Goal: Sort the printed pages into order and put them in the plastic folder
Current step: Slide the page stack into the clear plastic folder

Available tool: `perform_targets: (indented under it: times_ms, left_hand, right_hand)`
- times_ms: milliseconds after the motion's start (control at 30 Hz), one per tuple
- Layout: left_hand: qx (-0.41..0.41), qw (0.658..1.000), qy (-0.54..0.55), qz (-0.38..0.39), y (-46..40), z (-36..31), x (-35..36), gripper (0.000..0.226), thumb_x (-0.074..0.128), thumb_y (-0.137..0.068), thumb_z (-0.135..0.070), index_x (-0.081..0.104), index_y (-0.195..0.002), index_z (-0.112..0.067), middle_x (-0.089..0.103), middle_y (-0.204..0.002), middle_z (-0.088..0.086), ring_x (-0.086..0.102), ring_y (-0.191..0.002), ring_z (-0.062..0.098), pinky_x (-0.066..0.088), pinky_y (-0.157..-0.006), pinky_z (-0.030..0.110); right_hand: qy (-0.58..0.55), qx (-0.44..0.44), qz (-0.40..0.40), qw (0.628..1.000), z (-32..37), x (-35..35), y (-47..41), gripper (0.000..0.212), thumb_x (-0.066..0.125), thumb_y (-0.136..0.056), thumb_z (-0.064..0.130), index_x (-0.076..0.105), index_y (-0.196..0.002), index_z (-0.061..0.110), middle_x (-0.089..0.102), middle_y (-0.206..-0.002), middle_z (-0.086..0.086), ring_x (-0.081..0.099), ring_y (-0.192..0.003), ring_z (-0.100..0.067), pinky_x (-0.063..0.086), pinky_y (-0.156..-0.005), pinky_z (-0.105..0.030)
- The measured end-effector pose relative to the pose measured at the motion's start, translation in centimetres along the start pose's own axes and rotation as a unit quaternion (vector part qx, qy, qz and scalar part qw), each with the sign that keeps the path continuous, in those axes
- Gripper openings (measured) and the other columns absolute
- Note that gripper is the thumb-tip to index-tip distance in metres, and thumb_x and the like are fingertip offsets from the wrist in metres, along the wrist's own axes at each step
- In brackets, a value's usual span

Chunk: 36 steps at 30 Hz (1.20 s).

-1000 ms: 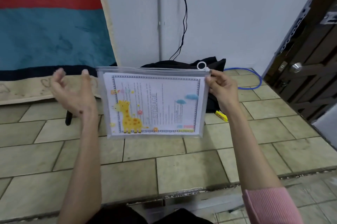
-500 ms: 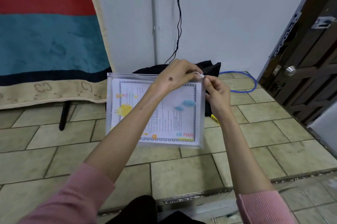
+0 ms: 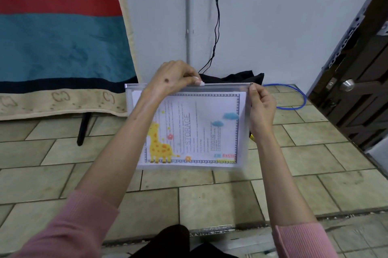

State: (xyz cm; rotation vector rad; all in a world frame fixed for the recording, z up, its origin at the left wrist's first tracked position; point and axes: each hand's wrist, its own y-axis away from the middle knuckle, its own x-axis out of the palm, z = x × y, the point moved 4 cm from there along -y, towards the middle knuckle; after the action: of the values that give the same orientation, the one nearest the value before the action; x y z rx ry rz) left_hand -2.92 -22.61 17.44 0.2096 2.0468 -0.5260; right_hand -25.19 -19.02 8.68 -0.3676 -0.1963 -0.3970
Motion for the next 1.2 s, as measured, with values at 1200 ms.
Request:
perform_targets:
  times_ms: [1200]
  left_hand:
    - [-0.374,0.874,0.242,-0.192,17.6,14.2,10.0,0.027,0.054,-0.094,-0.017,0.056,-0.117,-0.004,0.062,-0.105,0.010,0.059,-0.097,0.025,0.042,-0.078,0.032]
  right_hand:
    - [0.374,0.215,0.160,0.888,-7.9,-3.9,7.9,0.052,0.054,-0.087,-0.001,0.042,-0.136,0.009,0.064,-0.102,-0.004,0.060,-0.085,-0.017,0.043,-0.069,-0.026]
